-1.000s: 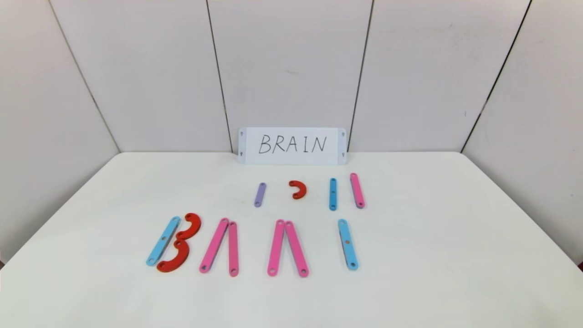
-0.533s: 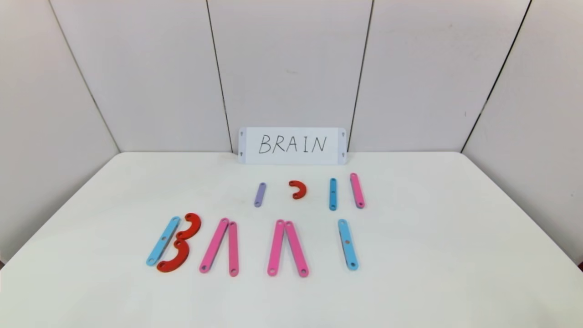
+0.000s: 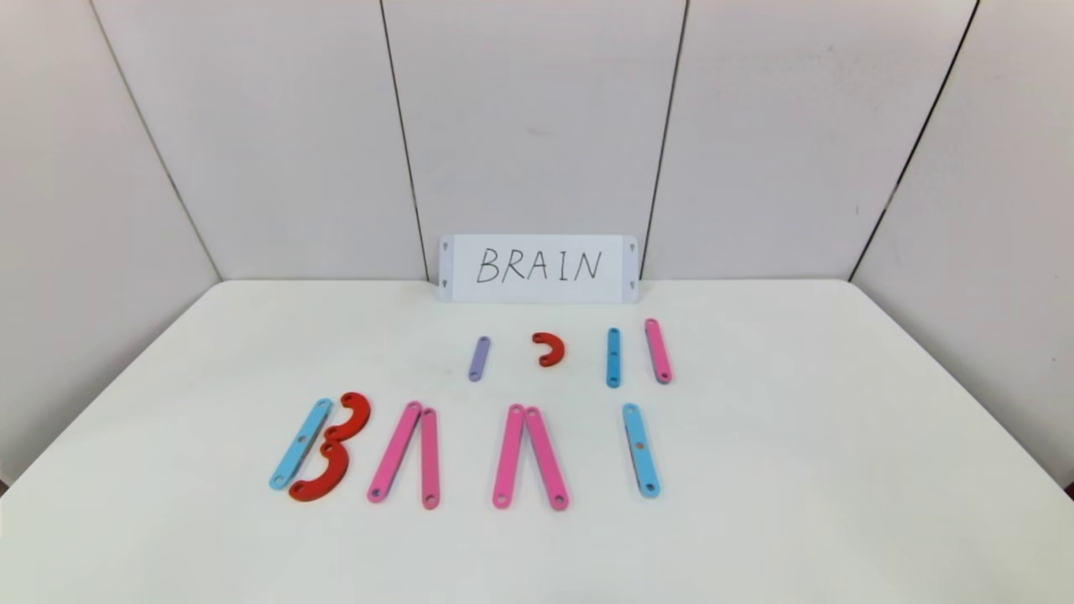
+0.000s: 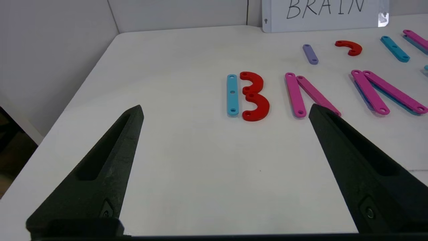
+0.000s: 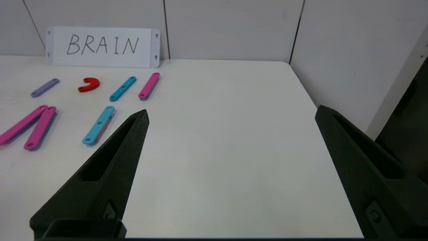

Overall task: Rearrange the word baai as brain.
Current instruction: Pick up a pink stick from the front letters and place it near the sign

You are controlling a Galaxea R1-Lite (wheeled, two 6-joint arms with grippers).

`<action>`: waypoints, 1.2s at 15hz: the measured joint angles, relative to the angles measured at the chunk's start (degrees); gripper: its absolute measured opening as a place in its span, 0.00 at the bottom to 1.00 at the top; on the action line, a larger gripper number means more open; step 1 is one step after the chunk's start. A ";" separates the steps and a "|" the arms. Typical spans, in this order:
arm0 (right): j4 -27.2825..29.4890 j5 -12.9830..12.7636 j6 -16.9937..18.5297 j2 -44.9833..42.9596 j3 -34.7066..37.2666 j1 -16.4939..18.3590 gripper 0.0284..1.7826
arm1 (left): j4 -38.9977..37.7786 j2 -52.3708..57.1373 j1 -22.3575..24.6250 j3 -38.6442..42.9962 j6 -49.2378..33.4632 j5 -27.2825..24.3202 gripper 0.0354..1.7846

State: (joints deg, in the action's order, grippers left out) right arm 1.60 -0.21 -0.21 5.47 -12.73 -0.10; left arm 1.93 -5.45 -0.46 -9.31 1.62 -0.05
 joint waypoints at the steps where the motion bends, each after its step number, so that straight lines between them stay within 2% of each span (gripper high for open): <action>1: -0.04 -0.20 -0.21 2.33 -2.38 0.02 0.98 | -0.04 -2.07 -0.11 -1.93 0.00 0.10 0.97; 4: 0.00 -0.63 -0.84 10.31 -8.68 0.10 0.98 | -0.22 -10.14 -0.41 -8.70 0.02 0.00 0.97; 9: 0.13 0.50 -1.22 25.22 -18.77 -0.89 0.98 | -0.30 -27.26 -0.50 -20.13 0.39 -0.48 0.97; 12: 0.20 0.94 -1.27 34.51 -24.53 -1.57 0.98 | 0.07 -38.86 -0.50 -26.76 0.69 -3.06 0.97; 18: 0.33 3.45 -1.11 53.24 -35.17 -6.23 0.98 | 2.76 -59.47 -0.96 -39.00 5.13 -8.55 0.97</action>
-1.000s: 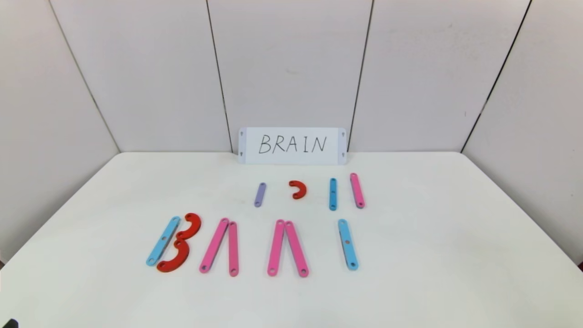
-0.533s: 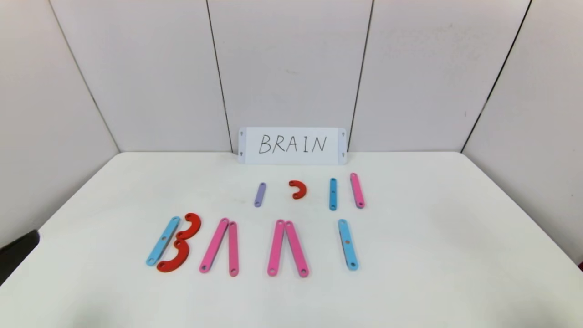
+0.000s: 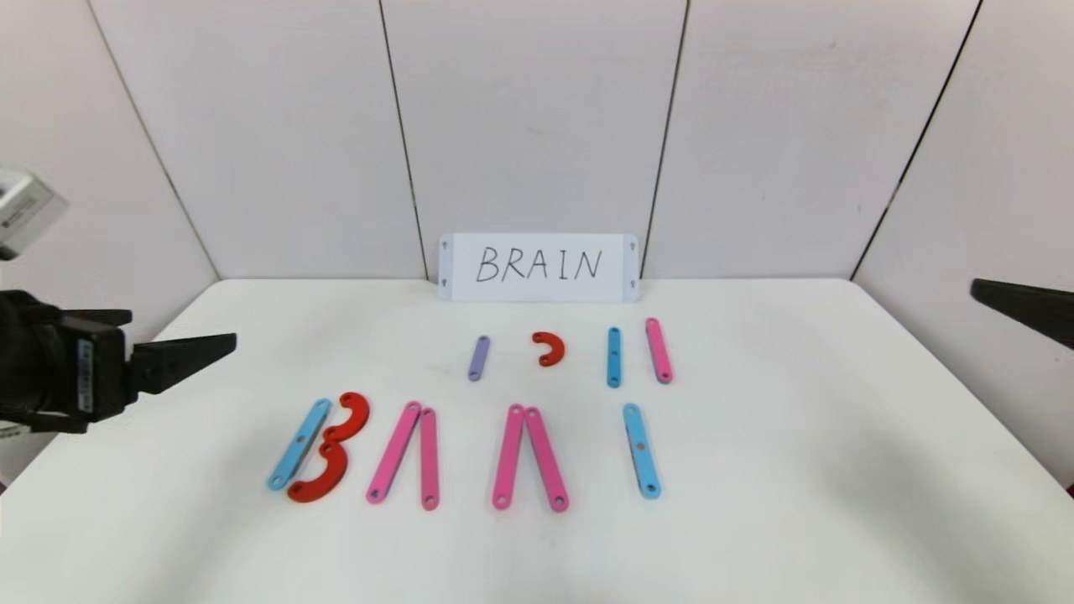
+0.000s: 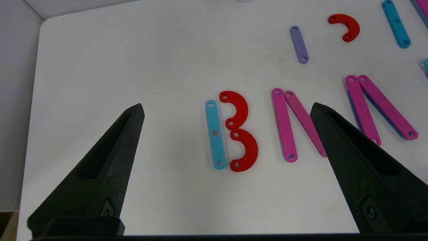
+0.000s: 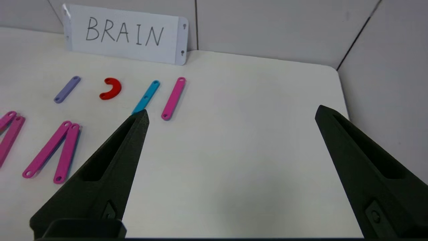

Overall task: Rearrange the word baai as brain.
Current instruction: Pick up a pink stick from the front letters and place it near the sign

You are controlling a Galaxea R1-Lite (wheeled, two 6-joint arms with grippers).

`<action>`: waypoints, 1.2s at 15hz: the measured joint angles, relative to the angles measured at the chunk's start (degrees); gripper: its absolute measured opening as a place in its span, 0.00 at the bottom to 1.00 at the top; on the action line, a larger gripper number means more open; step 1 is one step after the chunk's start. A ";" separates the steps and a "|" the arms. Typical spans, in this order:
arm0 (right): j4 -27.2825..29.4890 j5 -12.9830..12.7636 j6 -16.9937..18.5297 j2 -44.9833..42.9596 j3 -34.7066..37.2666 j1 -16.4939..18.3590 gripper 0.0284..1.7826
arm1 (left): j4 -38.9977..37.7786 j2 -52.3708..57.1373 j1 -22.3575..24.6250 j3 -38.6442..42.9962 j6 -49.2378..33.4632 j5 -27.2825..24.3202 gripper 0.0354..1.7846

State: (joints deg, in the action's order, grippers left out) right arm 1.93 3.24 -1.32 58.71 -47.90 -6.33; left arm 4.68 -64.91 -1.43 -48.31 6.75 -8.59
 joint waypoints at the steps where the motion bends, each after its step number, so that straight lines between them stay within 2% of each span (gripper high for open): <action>1: 0.02 0.63 0.09 3.13 -1.41 -0.78 0.98 | 0.52 -2.65 -0.41 -1.35 0.68 -0.74 0.97; 6: -0.45 3.83 0.35 16.92 -7.51 -3.23 0.98 | 1.90 -13.23 -3.80 -6.79 1.97 -1.32 0.97; 12: -1.05 10.07 0.46 25.82 -9.65 -3.90 0.98 | 10.72 -20.61 -7.63 -11.78 7.08 -0.90 0.97; 16: -1.08 10.79 0.57 28.89 -9.51 -4.22 0.98 | 21.72 -25.32 -10.42 -16.57 7.77 1.77 0.97; 18: -1.07 10.75 0.57 29.66 -9.37 -4.17 0.98 | 23.45 -27.55 -12.54 -17.98 7.68 2.71 0.97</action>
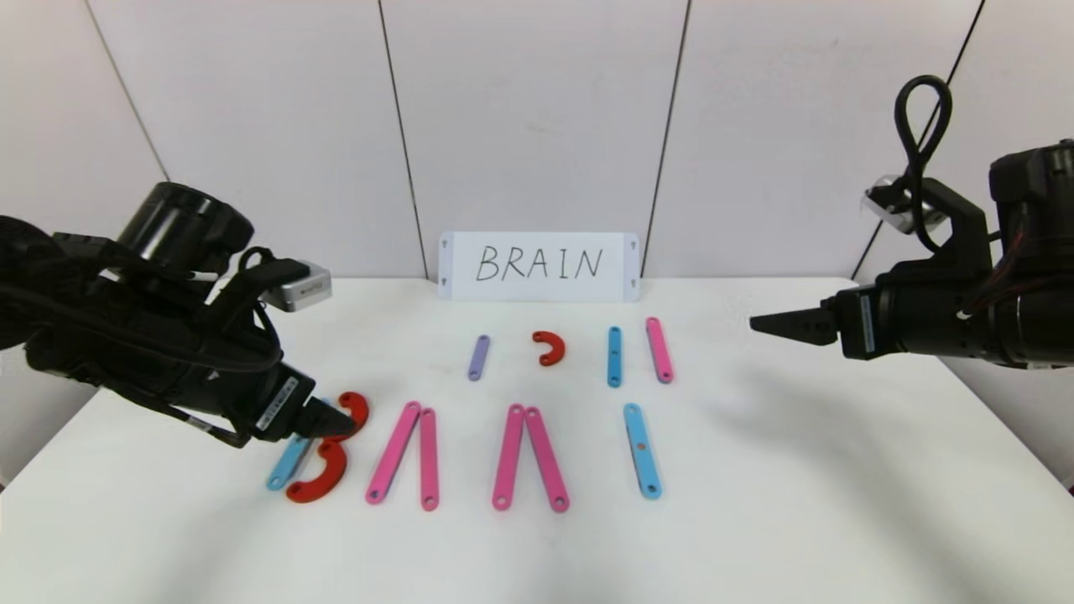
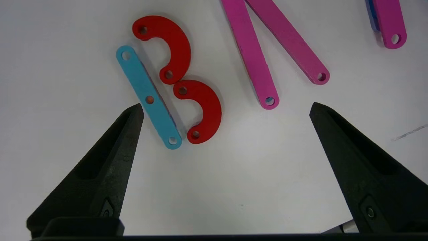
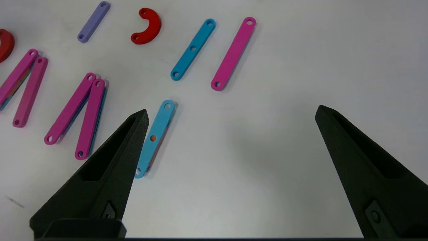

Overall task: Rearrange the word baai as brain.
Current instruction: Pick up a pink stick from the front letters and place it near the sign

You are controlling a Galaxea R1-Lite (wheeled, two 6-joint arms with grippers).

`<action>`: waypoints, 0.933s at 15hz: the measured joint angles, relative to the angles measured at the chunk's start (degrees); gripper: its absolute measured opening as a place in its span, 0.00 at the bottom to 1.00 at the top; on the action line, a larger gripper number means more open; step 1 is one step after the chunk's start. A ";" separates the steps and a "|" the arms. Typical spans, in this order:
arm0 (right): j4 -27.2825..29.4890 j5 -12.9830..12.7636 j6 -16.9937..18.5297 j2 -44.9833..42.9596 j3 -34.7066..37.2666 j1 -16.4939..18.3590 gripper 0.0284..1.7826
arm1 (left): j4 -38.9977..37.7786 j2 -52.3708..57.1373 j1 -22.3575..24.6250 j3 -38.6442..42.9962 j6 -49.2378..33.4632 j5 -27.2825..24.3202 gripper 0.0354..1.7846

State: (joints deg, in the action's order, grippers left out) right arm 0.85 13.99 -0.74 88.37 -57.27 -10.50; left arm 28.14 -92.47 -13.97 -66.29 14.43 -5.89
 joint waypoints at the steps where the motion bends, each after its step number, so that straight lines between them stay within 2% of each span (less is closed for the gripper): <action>1: -0.01 -0.02 0.00 0.24 0.00 0.09 0.98 | 0.13 -1.22 -1.05 -0.22 -0.02 1.23 0.97; 4: -0.01 -0.02 0.00 0.52 0.20 0.16 0.98 | -0.22 -4.91 -3.00 -0.40 -0.18 3.06 0.97; 14: -0.11 -0.17 -0.10 1.32 0.68 0.09 0.98 | -0.83 -13.30 -4.83 -1.68 -1.54 3.30 0.97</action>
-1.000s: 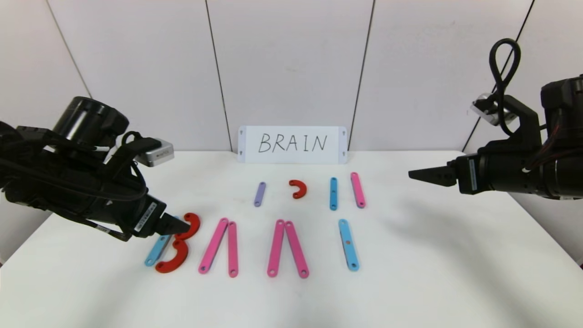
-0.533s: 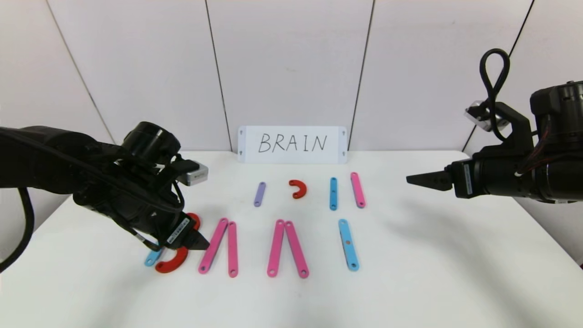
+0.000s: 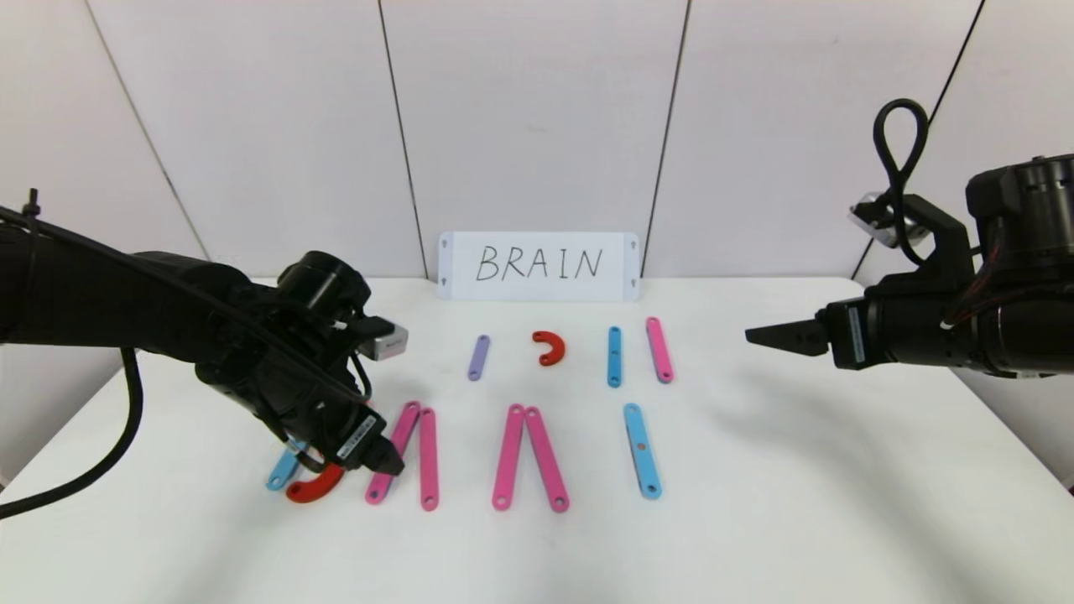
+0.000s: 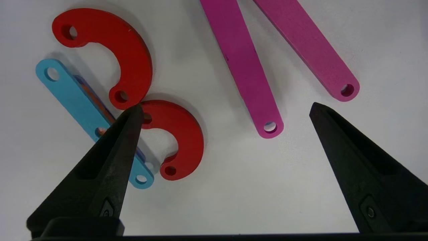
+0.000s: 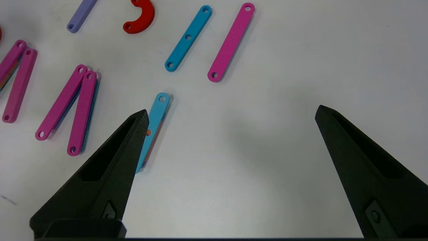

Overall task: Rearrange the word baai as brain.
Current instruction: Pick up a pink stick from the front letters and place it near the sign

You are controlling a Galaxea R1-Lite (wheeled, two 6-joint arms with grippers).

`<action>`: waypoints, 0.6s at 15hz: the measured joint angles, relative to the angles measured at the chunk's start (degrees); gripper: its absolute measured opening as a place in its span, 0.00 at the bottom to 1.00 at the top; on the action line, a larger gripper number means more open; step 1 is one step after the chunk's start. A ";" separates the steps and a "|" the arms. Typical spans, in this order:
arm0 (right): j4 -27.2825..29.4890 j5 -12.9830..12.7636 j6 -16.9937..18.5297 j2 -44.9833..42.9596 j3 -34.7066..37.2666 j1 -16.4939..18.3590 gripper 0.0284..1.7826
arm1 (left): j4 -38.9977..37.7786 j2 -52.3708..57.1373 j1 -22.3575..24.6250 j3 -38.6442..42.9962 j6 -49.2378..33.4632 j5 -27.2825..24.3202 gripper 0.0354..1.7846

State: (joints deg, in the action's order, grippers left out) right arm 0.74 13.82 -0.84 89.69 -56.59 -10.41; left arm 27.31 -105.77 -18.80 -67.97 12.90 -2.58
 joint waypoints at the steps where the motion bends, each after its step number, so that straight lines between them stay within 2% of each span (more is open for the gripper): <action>1: -0.01 -0.02 0.00 0.09 0.06 0.00 0.98 | 0.02 -0.60 -0.38 -0.07 -0.13 0.20 0.97; 9: -0.06 -0.11 0.00 0.22 0.20 -0.02 0.98 | -0.13 -3.44 -2.04 -0.32 -0.69 1.66 0.97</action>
State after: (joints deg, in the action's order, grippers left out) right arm 0.68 13.71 -0.84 89.91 -56.39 -10.44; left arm 27.17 -109.20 -20.83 -68.29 12.20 -0.93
